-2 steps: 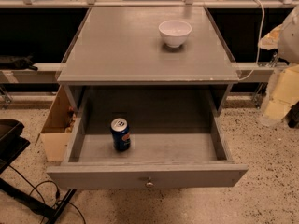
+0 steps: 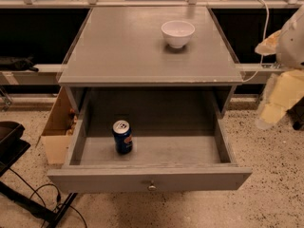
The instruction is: Pick pepsi can from top drawer and place on counter
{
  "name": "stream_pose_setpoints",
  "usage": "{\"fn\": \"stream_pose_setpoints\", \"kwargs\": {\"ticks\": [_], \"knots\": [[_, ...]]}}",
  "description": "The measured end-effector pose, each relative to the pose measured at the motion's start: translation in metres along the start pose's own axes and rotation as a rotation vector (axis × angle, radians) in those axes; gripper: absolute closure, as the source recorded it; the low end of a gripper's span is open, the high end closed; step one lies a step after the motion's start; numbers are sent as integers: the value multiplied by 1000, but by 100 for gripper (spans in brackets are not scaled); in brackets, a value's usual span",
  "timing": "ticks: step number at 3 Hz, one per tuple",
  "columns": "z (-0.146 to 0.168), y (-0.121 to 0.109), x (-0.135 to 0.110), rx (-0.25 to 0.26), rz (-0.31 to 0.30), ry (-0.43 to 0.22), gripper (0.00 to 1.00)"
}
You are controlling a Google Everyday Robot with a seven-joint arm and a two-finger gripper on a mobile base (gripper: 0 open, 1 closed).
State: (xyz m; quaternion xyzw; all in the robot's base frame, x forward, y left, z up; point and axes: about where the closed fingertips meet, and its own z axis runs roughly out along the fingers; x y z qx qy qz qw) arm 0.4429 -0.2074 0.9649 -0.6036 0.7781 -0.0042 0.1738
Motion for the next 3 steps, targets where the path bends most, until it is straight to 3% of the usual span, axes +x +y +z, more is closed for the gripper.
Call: {"fn": "stream_pose_setpoints", "kwargs": {"ticks": [1,2,3], "knots": [[68,-3,-20,-101,-6,-212,0],[157,-2,-69,-198,-30,-592,0],[186,6,-128,-257,-43,-911,0]]}}
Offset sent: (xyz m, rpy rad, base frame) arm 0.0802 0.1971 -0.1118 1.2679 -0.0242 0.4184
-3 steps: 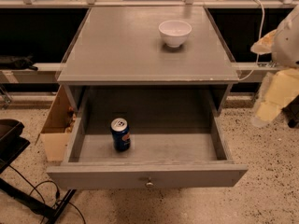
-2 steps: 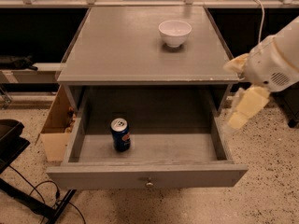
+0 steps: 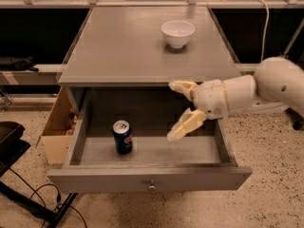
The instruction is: Pick pepsi can from top drawer and place on counter
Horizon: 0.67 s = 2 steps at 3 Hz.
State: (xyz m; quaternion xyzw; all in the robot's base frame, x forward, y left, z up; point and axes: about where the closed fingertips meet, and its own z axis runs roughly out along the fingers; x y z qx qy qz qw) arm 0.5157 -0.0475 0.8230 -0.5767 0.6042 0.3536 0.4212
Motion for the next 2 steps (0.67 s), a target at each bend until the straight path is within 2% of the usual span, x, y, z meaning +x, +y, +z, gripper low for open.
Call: {"fn": "stream_pose_setpoints", "kwargs": {"ticks": [1,2], "knots": [[34,2,-10,8,-17,-239,0],[43,3,-16,1,-41,-289,0]]}}
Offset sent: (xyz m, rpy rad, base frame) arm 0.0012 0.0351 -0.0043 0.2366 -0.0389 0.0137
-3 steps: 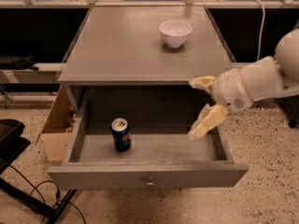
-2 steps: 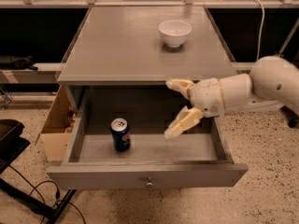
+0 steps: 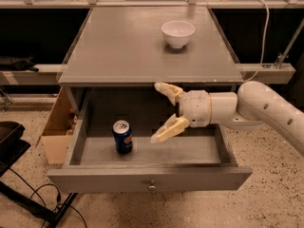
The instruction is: Pick pepsi can from top drawer and place on counter
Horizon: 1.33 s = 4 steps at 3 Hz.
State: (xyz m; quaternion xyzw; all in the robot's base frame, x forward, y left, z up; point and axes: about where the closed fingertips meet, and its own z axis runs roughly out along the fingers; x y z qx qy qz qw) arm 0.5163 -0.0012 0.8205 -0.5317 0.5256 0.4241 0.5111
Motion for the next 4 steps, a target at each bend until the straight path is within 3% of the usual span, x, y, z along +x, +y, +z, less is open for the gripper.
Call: {"fn": "stream_pose_setpoints", "kwargs": {"ticks": [1,2,3,4], "knots": [[4,-4,12,3,28,63,0],[22,-12,52,4,42,162,0],[41,-20,85,-2,14,200,0],[65,-23,108,-4,-20,184,0]]}}
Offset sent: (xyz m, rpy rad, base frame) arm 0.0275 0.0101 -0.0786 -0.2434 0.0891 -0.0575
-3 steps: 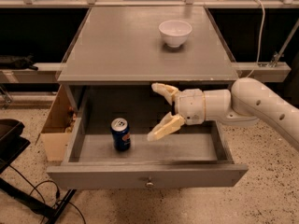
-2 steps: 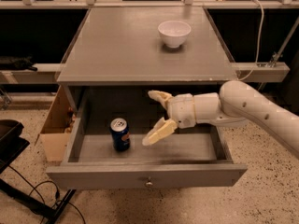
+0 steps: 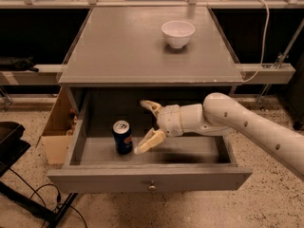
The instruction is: Pick pepsi can from top drawer and place on counter
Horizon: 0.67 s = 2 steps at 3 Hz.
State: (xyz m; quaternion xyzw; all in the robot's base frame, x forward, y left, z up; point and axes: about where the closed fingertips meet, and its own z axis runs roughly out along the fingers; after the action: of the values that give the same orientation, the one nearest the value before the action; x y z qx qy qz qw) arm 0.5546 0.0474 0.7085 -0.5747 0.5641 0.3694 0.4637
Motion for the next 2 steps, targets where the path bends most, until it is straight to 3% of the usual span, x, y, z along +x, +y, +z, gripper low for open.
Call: {"fn": "stream_pose_setpoints", "kwargs": {"ticks": [1,2], "knots": [[29,-4,10,-8,-30,-20,0],[57,-2,19,-33,-20,-32,0]]}}
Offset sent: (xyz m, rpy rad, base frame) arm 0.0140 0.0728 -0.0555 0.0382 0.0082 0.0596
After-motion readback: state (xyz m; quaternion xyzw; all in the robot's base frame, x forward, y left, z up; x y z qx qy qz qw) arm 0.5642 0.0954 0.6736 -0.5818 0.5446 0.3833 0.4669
